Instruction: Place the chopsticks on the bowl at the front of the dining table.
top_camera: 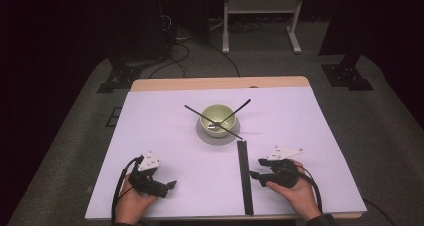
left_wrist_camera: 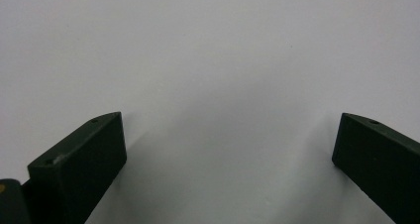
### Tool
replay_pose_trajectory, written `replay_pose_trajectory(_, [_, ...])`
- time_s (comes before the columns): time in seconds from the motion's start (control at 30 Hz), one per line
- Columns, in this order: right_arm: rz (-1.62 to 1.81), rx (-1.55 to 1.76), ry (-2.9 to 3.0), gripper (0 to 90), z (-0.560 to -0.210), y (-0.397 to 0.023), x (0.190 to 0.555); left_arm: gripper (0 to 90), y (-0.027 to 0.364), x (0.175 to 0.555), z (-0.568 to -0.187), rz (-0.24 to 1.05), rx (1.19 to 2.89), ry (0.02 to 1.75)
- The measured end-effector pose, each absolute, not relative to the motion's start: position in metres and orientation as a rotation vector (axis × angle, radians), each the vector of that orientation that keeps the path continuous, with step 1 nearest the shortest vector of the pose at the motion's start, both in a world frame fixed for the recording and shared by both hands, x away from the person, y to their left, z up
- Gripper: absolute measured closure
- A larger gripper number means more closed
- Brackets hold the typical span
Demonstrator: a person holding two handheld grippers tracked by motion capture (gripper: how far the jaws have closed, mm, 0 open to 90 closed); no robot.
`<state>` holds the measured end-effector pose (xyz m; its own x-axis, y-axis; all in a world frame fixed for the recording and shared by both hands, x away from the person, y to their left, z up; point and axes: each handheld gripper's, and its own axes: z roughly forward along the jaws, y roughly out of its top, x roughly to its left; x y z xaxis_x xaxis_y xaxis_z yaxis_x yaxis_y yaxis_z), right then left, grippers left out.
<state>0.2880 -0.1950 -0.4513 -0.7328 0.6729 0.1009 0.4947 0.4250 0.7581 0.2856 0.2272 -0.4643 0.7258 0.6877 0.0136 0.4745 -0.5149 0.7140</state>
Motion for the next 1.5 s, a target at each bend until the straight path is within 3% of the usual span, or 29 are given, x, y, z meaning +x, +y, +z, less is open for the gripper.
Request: replay_pose_trajectory(1.5, [1.11,0.927,2.509,38.7,-0.457,-0.18,0.275,0.0,0.227,0.286,-0.464,0.384,2.213,0.875])
